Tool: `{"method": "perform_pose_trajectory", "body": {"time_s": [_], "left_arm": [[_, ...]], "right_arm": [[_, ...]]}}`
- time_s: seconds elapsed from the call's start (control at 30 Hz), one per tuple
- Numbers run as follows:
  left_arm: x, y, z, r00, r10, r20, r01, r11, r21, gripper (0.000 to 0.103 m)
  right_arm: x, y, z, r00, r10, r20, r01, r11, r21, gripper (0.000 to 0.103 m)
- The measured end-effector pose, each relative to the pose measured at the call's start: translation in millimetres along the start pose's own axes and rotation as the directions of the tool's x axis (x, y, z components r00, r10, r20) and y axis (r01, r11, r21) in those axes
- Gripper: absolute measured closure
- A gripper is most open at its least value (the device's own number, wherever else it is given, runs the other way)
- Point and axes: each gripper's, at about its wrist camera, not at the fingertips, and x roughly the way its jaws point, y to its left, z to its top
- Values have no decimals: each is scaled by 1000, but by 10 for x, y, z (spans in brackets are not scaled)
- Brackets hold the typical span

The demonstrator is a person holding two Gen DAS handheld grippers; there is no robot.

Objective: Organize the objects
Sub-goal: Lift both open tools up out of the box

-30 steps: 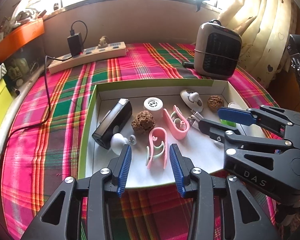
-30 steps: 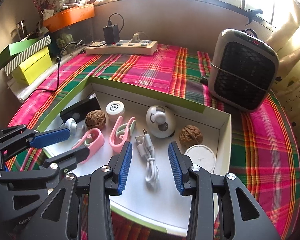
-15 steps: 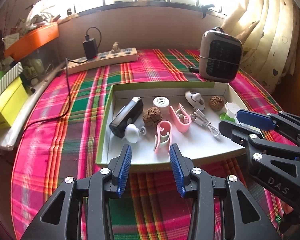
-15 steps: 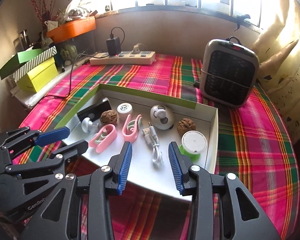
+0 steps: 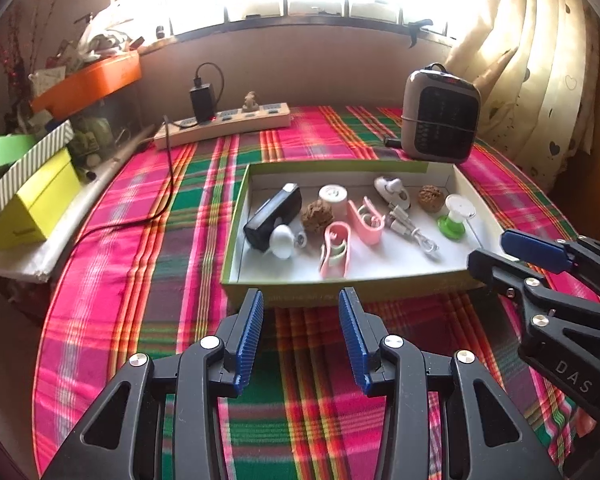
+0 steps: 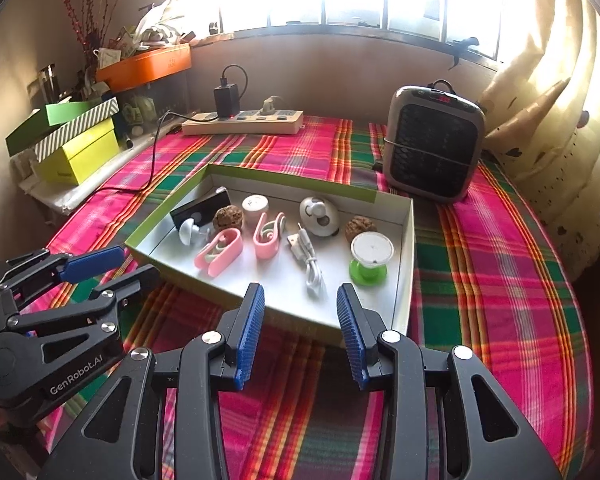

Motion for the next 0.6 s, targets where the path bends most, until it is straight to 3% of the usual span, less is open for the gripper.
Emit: {"method": "perform_pose_trajectory", "body": {"time_s": [0.17,0.6], "left_arm": [[-25,18,-127,1000,13,-15,-13,1000,-4,65],[2,1,-420,996,40,-74,-42,999,-15,65]], "right_arm": [[-69,7,-119,1000,-13,-7,13,1000,8,57],[-59,-19,-445,996,-20,-83,25,998,60,56]]}}
